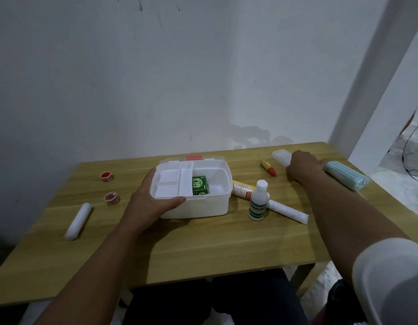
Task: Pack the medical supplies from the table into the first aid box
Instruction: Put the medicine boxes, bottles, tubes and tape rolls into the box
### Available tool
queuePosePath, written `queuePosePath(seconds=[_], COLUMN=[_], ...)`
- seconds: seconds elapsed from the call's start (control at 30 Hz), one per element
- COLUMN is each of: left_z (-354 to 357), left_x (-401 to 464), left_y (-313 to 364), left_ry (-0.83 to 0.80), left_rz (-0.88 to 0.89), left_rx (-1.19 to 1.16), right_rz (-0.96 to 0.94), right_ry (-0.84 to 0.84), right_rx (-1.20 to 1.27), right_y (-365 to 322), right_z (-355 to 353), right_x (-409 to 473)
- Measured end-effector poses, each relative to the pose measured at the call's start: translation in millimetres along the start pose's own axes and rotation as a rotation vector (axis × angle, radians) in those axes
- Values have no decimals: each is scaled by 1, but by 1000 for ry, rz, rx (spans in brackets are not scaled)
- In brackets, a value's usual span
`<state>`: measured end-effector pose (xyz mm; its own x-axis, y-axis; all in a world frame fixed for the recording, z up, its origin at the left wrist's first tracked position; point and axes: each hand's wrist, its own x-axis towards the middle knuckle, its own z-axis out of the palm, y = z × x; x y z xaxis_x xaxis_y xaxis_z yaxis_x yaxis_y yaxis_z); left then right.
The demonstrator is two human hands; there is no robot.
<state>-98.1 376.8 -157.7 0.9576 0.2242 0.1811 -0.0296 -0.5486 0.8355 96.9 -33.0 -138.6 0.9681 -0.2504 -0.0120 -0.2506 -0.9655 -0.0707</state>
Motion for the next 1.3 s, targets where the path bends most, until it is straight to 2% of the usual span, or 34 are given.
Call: queuePosePath(seconds=[0.27,0.43,0.53,0.7,0.83,1.0,1.3], left_z=[-1,-3,-3,-4,-5,-5,-1], left_x=[-2,-4,-4,-3,-2,-2,1], left_y=[1,3,6,3,1,-1,-3], left_ry=[-25,-45,-39,-56,-65,-63,-58], left_rz=[7,17,9,0,-18,-16,-26], left_rx=[-30,-67,-64,-64,-83,-95,-40], right_rz=[-40,-245,-410,-719,-805,-797,-853], right_ry=[21,100,60,-152,-275,-186,-155], right_rx=[238,425,471,331,105,-39,97], right_y=[-3,-33,-58,-100,-125,-146,-172], right_z=[-26,-80,-108,-135,-126,-98,-52], right_x=[-4,-45,-68,-115,-133,-138,-140])
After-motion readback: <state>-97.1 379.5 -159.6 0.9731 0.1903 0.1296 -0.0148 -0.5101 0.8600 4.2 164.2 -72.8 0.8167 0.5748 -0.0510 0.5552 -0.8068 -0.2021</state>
